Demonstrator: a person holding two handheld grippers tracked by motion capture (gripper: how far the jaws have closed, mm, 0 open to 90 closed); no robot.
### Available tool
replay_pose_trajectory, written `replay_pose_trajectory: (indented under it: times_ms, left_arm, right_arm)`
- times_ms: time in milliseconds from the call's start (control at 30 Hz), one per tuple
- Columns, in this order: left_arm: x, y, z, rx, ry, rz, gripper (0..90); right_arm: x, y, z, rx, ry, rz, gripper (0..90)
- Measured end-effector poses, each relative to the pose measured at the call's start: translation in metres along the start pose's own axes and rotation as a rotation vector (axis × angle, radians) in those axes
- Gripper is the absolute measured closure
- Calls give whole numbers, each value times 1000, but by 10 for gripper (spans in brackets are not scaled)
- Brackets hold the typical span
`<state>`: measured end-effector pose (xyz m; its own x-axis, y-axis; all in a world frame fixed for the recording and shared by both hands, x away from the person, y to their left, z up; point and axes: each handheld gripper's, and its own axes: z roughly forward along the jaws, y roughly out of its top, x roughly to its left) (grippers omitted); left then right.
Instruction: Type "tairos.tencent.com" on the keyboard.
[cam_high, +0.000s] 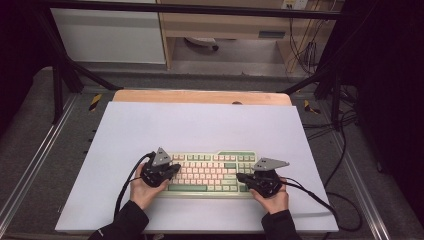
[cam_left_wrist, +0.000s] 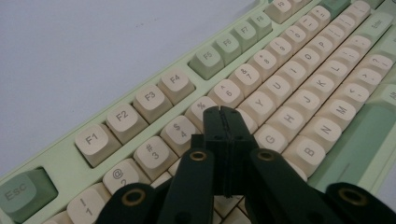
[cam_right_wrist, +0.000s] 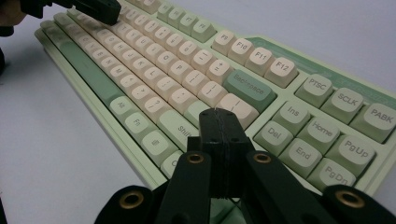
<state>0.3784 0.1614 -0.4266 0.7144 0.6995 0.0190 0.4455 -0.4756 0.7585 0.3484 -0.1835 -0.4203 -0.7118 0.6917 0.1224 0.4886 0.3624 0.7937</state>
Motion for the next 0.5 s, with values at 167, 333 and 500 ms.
replay_pose_trajectory:
  times_ms: [167,333,500]
  left_arm:
    - [-1,-1,2,16,3,6,899]
    - [-1,-1,0,3,1,9,899]
    - [1,0,-11,-17,-2,5,899]
  right_arm:
    - [0,0,0,0,0,1,900]
    - [0,0,0,-5,2,1,900]
    - [1,1,-1,-11,1,7,900]
